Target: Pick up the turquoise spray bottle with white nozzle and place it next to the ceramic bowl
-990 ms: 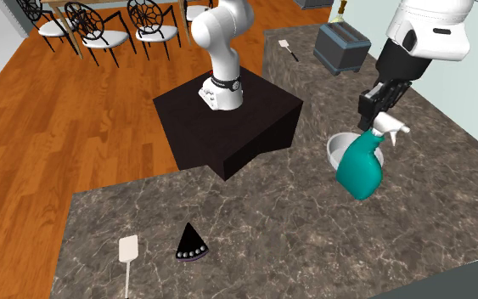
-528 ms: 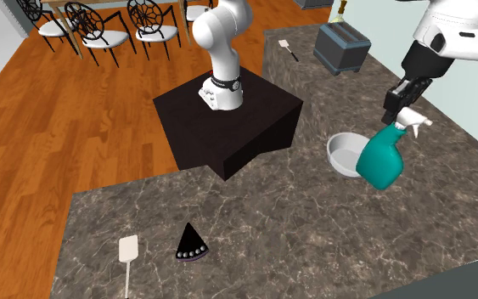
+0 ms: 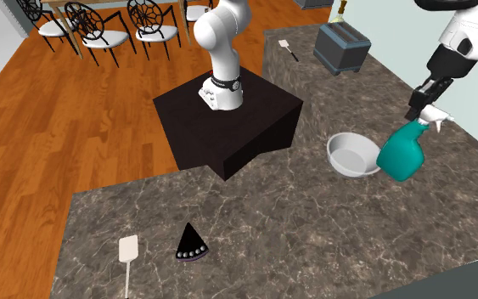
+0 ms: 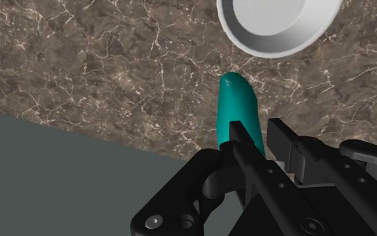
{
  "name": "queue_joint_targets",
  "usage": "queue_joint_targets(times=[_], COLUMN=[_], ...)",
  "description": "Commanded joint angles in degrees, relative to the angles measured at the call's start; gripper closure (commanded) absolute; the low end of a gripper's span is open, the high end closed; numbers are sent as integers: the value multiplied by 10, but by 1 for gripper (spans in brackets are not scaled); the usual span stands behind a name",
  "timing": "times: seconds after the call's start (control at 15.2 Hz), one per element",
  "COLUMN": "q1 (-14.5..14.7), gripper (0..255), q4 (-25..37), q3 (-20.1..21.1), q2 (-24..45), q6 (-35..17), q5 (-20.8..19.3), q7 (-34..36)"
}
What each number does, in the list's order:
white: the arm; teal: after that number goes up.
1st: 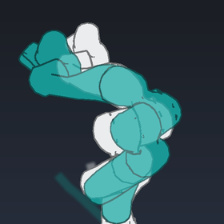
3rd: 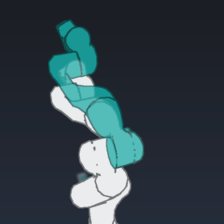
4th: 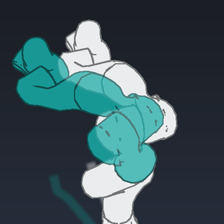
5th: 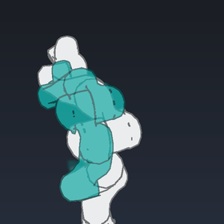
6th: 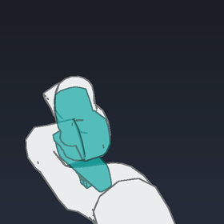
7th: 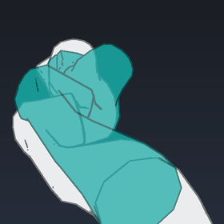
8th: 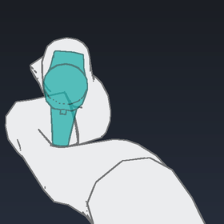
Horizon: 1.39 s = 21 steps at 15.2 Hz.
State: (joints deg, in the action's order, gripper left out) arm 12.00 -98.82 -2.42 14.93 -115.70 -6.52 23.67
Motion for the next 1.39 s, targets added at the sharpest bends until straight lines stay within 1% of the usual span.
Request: queue_joint_targets(times=[0.0,0.26,0.53,0.79,0.92,1.32], q1=[13,40,68,96,111,111], gripper=[255,255,255,255,255,255], q4=[23,86,167,273,347,316], q3=[7,20,29,35,38,37], q2=[22,78,142,219,269,279], q6=[2,15,36,69,94,55], q5=[-2,-6,-10,-14,-15,-17], q7=[22,61,96,127,140,145])
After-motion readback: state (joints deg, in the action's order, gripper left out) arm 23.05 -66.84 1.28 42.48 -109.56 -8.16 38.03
